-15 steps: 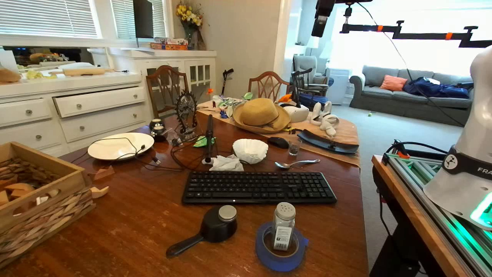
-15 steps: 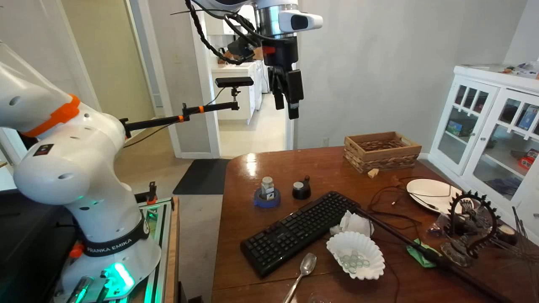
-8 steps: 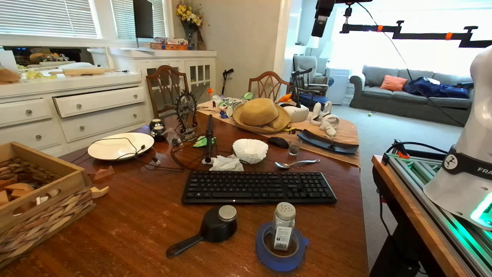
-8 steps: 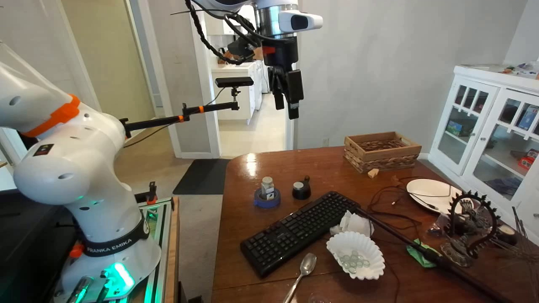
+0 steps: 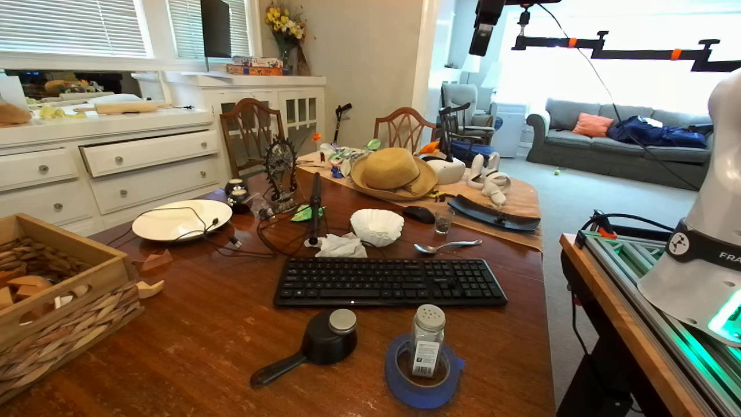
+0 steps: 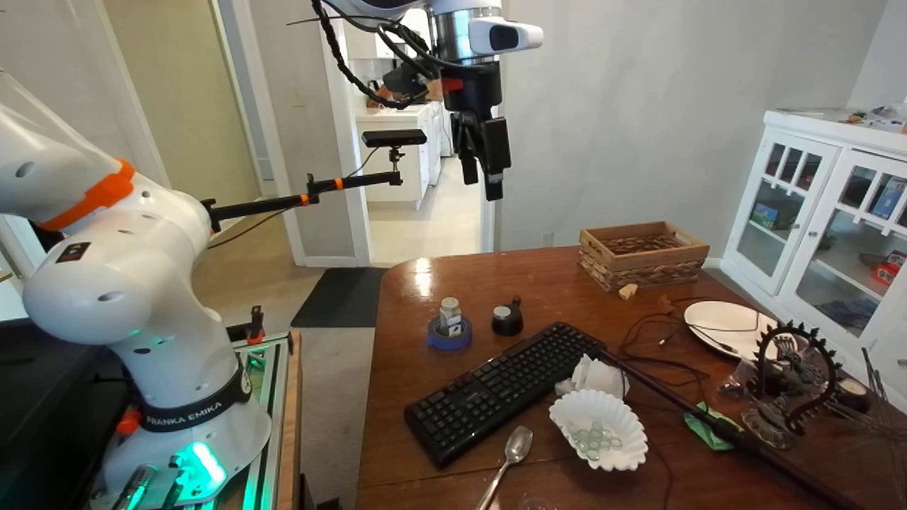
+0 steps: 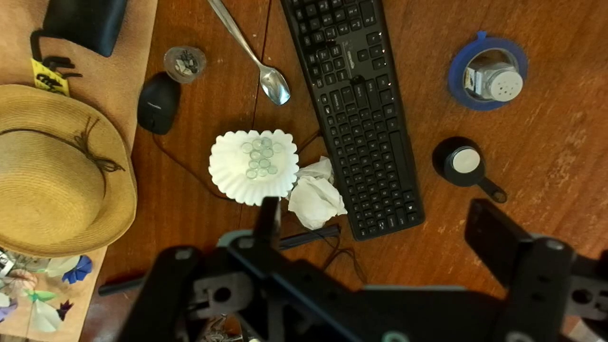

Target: Remove the silver lid from the black pot, put the lid on the container and put the black pot in an upright position

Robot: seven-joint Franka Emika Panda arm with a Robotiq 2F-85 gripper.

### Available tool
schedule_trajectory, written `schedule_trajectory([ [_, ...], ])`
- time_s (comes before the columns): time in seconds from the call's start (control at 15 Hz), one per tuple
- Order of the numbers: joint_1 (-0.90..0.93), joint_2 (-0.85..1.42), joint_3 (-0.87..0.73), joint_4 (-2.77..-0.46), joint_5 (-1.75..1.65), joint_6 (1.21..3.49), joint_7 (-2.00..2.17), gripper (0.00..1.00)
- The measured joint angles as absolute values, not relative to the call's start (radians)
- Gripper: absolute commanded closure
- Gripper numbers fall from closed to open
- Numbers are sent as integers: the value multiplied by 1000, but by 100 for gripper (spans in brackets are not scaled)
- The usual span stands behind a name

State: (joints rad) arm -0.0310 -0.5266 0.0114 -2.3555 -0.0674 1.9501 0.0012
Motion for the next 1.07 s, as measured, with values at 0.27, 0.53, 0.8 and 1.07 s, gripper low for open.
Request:
schedule_trajectory([
  [0.27,13,-505,41,-2394,-57,1958,-7,0],
  [0.53,74,-428,93,-2441,-55,2031,-7,0],
  [0.8,99,-293,140,-2454,-60,2118,-2,0],
  [1.07,107,-141,179,-2431,-114,2171,60,0],
])
